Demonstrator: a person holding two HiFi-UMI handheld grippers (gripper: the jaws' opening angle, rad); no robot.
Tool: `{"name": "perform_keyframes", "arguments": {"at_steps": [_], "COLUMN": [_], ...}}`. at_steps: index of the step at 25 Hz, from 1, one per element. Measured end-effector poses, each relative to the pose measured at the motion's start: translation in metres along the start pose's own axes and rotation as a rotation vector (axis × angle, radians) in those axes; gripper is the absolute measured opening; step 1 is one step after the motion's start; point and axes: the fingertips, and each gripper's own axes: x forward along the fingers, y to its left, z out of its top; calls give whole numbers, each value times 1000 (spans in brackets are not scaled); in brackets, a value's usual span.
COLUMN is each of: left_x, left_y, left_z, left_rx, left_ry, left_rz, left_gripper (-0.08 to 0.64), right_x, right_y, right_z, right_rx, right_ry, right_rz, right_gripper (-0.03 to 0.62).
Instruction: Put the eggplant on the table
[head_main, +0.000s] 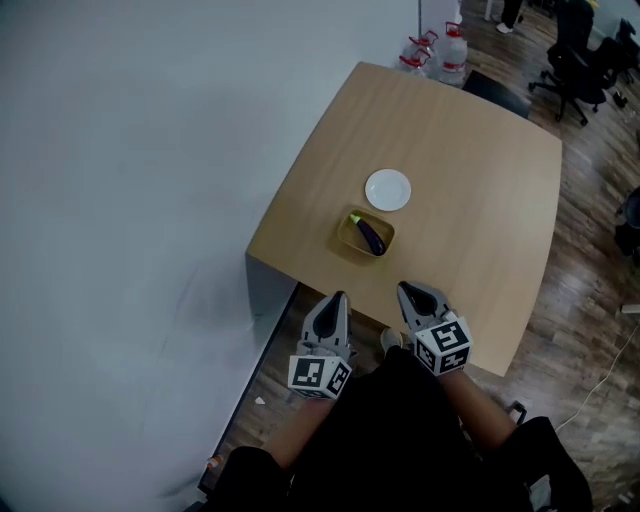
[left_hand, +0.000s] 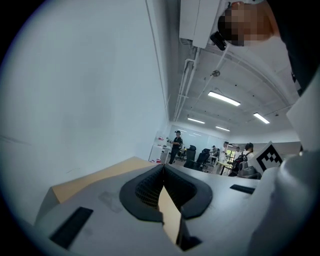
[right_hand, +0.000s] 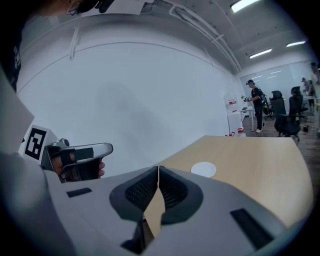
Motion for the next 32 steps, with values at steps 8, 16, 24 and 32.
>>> {"name": "perform_keyframes", "arguments": {"at_steps": [8,16,24,32], "left_x": [-55,-117,-148,-166], "left_y": [-18,-6,-16,-31], "left_z": [14,21,16,21], "left_rx": [10,31,43,52], "left_ry": [-6,44,37,29], "left_rz": [-162,-252,-392,-427], "left_gripper": [14,15,15,15], "right_x": [-36,-81,-115,-132], "right_y": [72,146,175,192], "right_z": [-4,1,-27,-24], "right_rx": [-8,-45,-26,-37], "right_ry": [-31,-111,-134,-170], "right_rz": [-90,-305,-492,-520], "right_gripper": [60,60,60,60]}}
